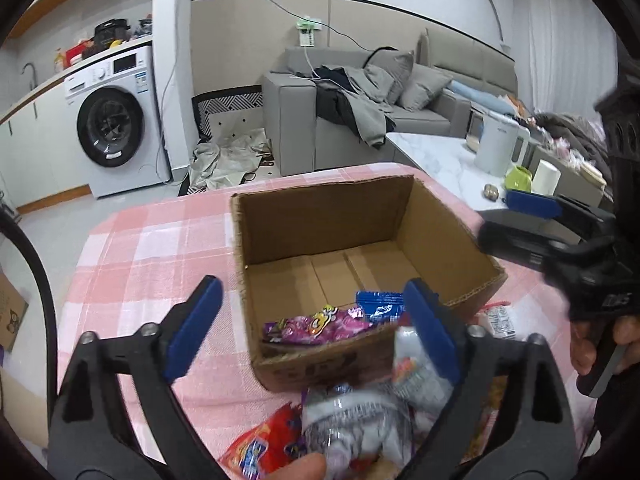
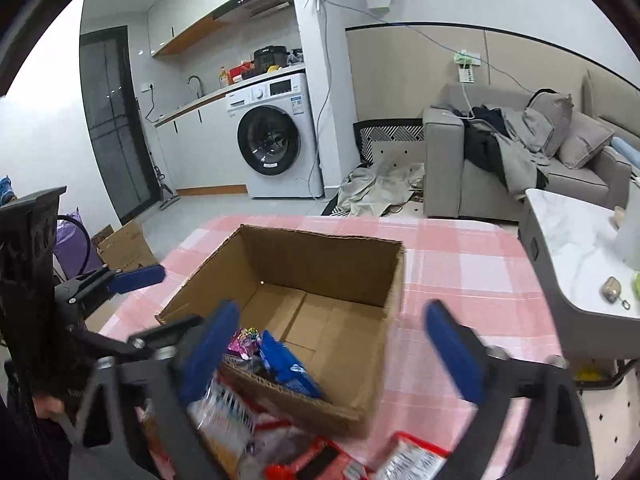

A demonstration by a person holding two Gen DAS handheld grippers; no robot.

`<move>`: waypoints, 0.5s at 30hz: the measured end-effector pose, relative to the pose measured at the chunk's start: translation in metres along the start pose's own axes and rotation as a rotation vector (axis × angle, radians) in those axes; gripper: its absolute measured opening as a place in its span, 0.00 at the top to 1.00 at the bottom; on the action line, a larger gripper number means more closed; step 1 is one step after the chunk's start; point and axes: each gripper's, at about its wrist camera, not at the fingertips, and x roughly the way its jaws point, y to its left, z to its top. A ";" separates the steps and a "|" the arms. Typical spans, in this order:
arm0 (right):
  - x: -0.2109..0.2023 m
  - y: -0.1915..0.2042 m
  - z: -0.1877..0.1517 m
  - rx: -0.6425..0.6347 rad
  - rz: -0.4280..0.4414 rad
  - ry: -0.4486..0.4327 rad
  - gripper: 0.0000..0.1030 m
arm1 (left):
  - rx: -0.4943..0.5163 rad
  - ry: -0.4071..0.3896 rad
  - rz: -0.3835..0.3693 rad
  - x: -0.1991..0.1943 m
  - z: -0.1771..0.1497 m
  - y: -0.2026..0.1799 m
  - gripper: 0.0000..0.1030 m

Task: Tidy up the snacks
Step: 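Move the right tool back to the white snack bag on the table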

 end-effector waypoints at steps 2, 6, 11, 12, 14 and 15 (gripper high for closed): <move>-0.011 -0.006 -0.003 0.010 -0.011 -0.010 0.00 | -0.024 -0.025 0.005 -0.013 -0.004 0.005 0.01; -0.036 -0.013 -0.016 0.033 -0.029 -0.012 0.00 | -0.054 -0.040 0.001 -0.035 -0.015 0.016 0.01; -0.056 -0.021 -0.037 0.071 -0.032 0.019 0.00 | -0.084 -0.028 -0.010 -0.056 -0.041 0.025 0.01; -0.060 -0.021 -0.041 0.074 -0.029 0.018 0.00 | -0.083 -0.025 -0.010 -0.058 -0.047 0.025 0.01; -0.068 -0.021 -0.050 0.071 -0.036 0.018 0.00 | -0.072 -0.021 -0.003 -0.061 -0.058 0.025 0.01; -0.070 -0.021 -0.054 0.069 -0.044 0.019 0.00 | -0.068 -0.019 0.004 -0.062 -0.062 0.025 0.01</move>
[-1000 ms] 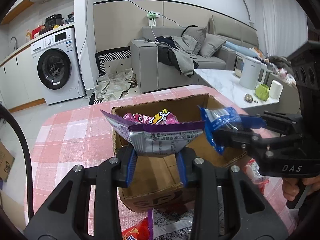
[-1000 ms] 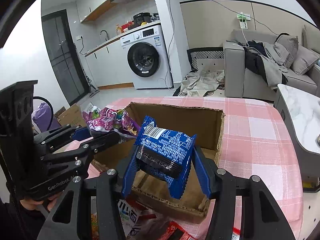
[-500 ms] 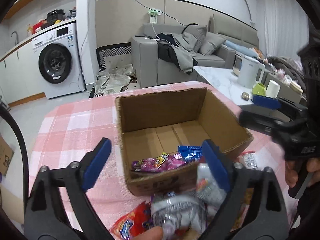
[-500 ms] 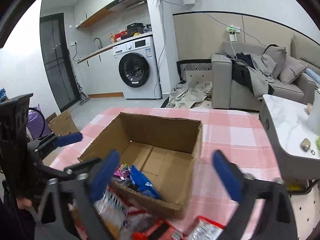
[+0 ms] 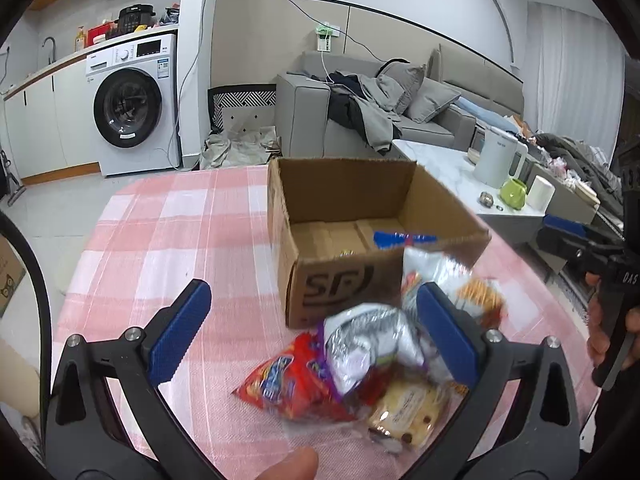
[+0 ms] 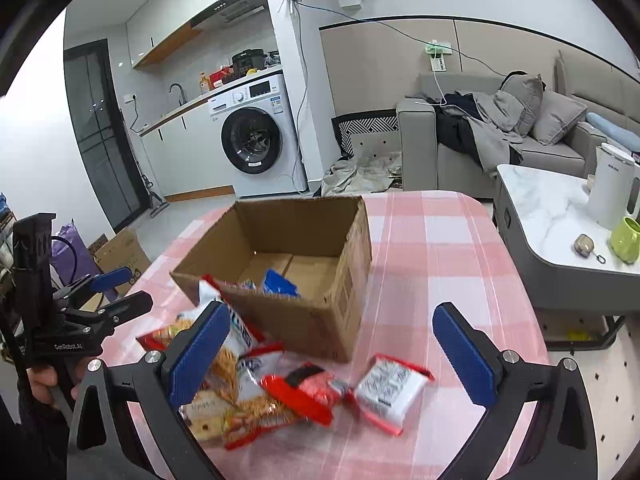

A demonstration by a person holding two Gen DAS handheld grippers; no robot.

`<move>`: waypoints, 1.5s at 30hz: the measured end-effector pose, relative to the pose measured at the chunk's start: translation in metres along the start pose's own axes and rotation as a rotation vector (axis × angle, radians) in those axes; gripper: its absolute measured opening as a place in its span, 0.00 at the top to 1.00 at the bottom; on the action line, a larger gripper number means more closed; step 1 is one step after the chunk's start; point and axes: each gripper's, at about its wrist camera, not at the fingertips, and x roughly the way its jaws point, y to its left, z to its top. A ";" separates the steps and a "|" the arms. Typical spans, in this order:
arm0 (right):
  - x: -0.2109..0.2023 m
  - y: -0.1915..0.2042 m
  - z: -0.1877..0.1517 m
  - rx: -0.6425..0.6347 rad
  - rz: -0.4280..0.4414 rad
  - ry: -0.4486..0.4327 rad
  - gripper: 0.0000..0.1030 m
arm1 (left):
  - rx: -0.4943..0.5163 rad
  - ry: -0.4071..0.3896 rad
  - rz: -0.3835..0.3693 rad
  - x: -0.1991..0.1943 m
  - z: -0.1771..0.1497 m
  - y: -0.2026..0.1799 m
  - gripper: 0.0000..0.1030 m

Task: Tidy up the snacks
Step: 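Move the right tool back to the white snack bag on the table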

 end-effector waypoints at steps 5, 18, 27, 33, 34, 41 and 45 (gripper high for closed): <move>-0.006 -0.003 -0.019 0.016 -0.026 0.015 0.00 | 0.004 0.035 0.007 -0.005 -0.020 0.005 0.01; 0.019 -0.035 -0.041 0.065 -0.106 0.096 0.00 | -0.020 0.112 0.050 0.001 -0.048 0.024 0.01; 0.055 -0.061 -0.058 0.133 -0.173 0.207 0.00 | 0.009 0.148 0.051 0.013 -0.049 0.019 0.01; 0.076 -0.072 -0.065 0.162 -0.194 0.250 0.00 | 0.008 0.159 0.045 0.016 -0.048 0.020 0.01; 0.078 -0.072 -0.065 0.163 -0.195 0.253 0.00 | 0.004 0.161 0.045 0.017 -0.049 0.021 0.01; 0.097 -0.074 -0.061 0.172 -0.186 0.281 0.00 | -0.001 0.169 0.038 0.021 -0.050 0.024 0.01; 0.106 -0.071 -0.059 0.156 -0.191 0.293 0.00 | 0.020 0.185 0.030 0.023 -0.053 0.021 0.01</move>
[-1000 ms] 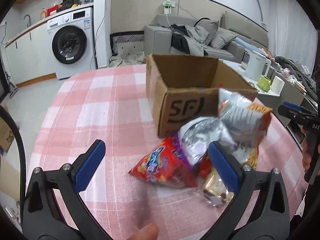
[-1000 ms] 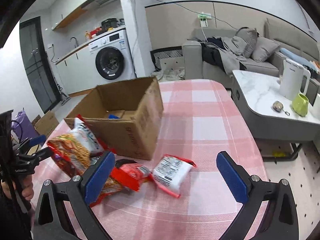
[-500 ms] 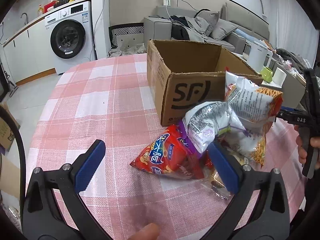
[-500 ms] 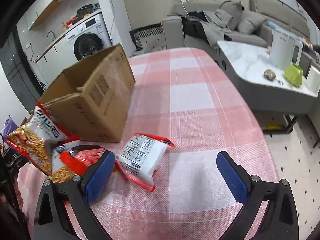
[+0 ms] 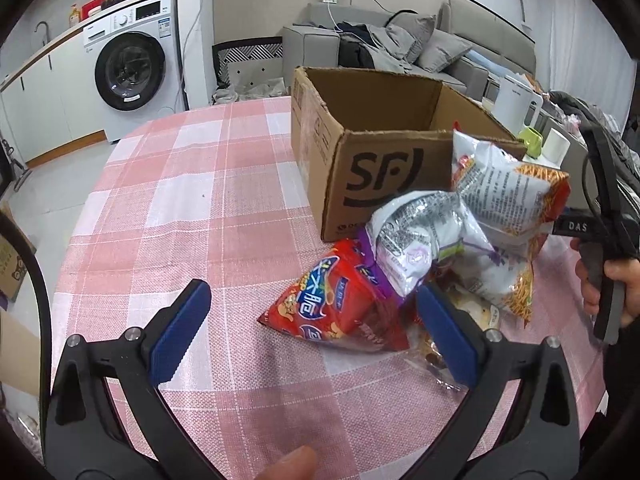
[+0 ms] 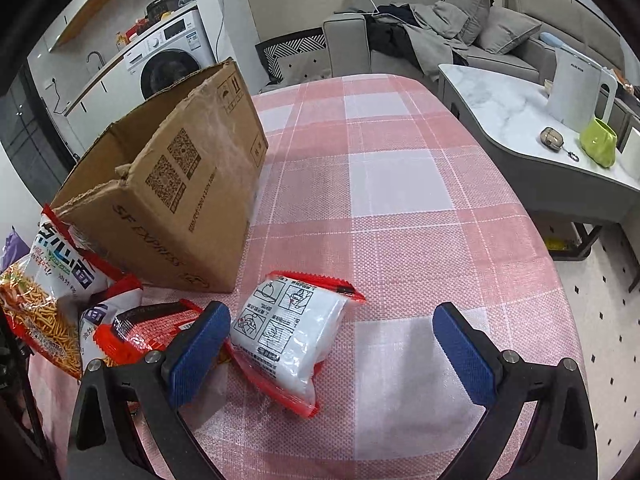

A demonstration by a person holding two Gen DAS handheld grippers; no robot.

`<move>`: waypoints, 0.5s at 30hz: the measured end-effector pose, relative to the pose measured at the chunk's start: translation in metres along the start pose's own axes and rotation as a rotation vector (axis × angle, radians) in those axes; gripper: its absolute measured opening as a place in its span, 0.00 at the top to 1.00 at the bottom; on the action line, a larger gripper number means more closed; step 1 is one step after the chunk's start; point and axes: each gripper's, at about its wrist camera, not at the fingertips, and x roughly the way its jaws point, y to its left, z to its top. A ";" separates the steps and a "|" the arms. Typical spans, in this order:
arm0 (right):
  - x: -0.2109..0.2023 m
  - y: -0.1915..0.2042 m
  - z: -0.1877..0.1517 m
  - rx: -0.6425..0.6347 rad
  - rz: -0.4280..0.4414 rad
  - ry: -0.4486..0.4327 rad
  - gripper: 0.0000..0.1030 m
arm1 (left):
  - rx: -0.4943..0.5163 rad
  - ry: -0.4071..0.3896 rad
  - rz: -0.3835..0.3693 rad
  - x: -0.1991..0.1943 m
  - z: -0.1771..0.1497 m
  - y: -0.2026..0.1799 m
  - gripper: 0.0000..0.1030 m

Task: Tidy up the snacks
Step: 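Move the right tool back to the white snack bag on the table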

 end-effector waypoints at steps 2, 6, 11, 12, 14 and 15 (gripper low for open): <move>0.002 0.000 0.000 -0.007 -0.031 0.005 0.00 | -0.003 0.008 -0.002 0.003 -0.001 0.000 0.01; -0.003 -0.009 -0.005 -0.004 -0.042 0.016 0.00 | -0.012 0.026 0.001 0.009 -0.002 0.004 0.01; -0.006 -0.009 -0.011 -0.026 -0.045 0.011 0.03 | -0.021 0.042 -0.006 0.016 -0.004 0.007 0.01; -0.008 -0.007 -0.012 -0.029 -0.051 0.000 0.04 | -0.019 0.043 -0.002 0.017 -0.005 0.007 0.01; -0.008 -0.004 -0.013 -0.044 -0.037 -0.002 0.09 | -0.022 0.046 -0.001 0.020 -0.005 0.007 0.01; -0.008 -0.003 -0.013 -0.046 -0.025 0.001 0.11 | -0.026 0.048 -0.007 0.021 -0.005 0.008 0.01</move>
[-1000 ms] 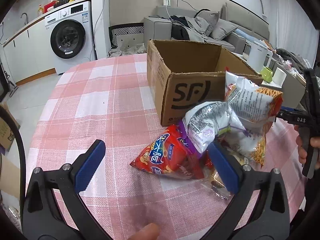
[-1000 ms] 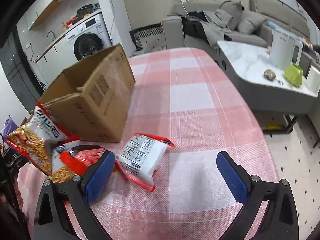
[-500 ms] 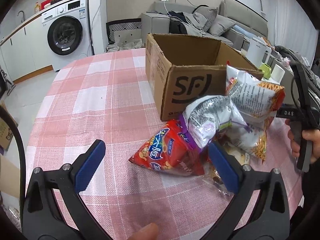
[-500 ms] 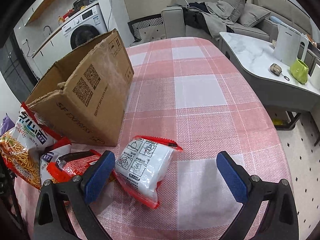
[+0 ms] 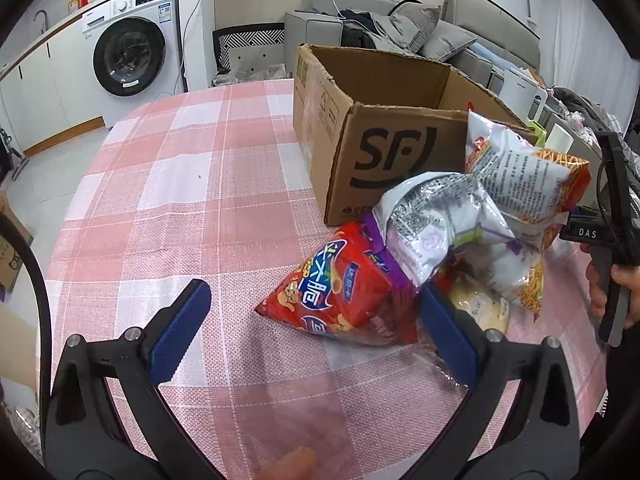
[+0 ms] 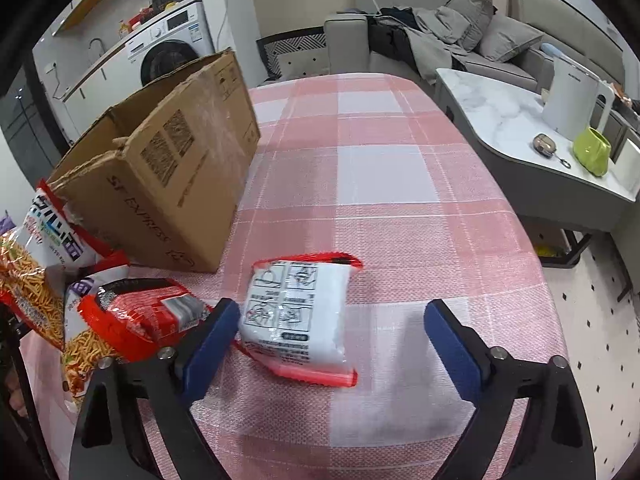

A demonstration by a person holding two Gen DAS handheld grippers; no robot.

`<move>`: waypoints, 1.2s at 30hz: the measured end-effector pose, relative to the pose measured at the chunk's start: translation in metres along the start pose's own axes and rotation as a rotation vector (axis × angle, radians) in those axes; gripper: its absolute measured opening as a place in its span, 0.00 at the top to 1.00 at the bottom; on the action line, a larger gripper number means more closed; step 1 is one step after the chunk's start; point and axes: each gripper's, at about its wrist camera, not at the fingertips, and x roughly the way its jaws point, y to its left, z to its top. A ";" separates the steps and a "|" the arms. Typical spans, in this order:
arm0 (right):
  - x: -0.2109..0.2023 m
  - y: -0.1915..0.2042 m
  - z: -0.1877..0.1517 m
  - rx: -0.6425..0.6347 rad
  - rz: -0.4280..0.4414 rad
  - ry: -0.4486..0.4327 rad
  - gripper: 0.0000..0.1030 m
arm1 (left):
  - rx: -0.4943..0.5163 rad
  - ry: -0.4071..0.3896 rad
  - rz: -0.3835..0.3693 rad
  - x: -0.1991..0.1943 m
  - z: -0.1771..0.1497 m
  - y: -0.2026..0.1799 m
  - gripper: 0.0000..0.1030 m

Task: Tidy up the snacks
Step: 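Grasp the white snack bag with the right tool while the left tool grasps the red chip bag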

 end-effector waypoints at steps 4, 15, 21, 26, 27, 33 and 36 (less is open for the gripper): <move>-0.001 0.005 -0.001 -0.020 0.014 -0.008 0.33 | -0.013 0.006 -0.014 0.005 -0.002 0.002 0.01; -0.014 0.014 -0.009 -0.074 0.071 -0.032 0.54 | -0.055 0.019 -0.036 0.018 -0.003 0.009 0.01; -0.029 0.016 -0.015 -0.085 0.085 -0.064 0.55 | -0.069 0.024 -0.031 0.023 -0.003 0.007 0.01; -0.040 0.014 -0.016 -0.084 0.097 -0.105 0.55 | -0.063 0.029 -0.062 0.026 -0.003 0.007 0.19; -0.040 0.013 -0.016 -0.081 0.100 -0.106 0.55 | -0.065 0.027 -0.072 0.027 -0.003 0.007 0.24; -0.041 0.015 -0.017 -0.084 0.111 -0.104 0.55 | -0.029 -0.012 -0.079 0.021 -0.004 0.001 0.54; -0.043 0.015 -0.017 -0.085 0.116 -0.109 0.55 | -0.025 -0.028 -0.075 0.016 -0.002 0.001 0.59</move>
